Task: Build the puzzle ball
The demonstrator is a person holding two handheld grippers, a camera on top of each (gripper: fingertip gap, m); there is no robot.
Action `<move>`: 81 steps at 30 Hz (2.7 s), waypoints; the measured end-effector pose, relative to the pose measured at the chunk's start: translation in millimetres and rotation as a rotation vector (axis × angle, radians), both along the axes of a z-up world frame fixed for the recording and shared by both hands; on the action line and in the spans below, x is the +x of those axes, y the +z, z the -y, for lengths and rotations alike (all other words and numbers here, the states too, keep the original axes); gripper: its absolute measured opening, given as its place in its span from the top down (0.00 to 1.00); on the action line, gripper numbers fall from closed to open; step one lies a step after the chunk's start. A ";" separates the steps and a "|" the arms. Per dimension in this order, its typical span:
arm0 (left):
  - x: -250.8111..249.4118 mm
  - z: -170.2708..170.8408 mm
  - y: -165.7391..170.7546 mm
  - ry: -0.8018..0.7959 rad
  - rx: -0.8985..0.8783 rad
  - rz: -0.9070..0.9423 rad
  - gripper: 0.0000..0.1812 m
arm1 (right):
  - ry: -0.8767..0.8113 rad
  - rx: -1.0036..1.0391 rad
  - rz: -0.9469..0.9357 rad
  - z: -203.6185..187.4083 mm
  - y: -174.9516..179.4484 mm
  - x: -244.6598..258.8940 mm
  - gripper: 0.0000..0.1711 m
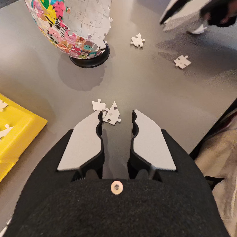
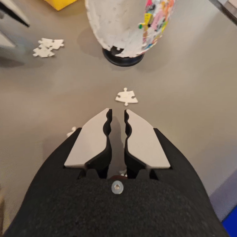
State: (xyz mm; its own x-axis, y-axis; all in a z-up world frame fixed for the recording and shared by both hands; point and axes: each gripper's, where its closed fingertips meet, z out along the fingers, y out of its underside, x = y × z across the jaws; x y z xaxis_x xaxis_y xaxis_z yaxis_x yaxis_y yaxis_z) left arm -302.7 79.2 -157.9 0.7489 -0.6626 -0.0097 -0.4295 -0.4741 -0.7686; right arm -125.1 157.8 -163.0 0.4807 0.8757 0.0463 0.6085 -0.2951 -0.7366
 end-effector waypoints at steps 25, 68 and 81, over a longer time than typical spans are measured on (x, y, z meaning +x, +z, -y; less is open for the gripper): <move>-3.0 -4.4 2.0 -0.003 -0.024 0.068 0.76 | 0.134 0.178 0.301 -45.5 -25.0 0.3 0.92; -5.4 -3.8 11.8 0.009 -0.010 0.116 0.76 | -0.135 -0.010 0.136 -48.5 -27.4 2.0 0.96; -10.3 -6.5 13.2 0.023 -0.018 0.143 0.76 | -0.052 -0.028 0.139 -32.3 15.7 -103.0 0.96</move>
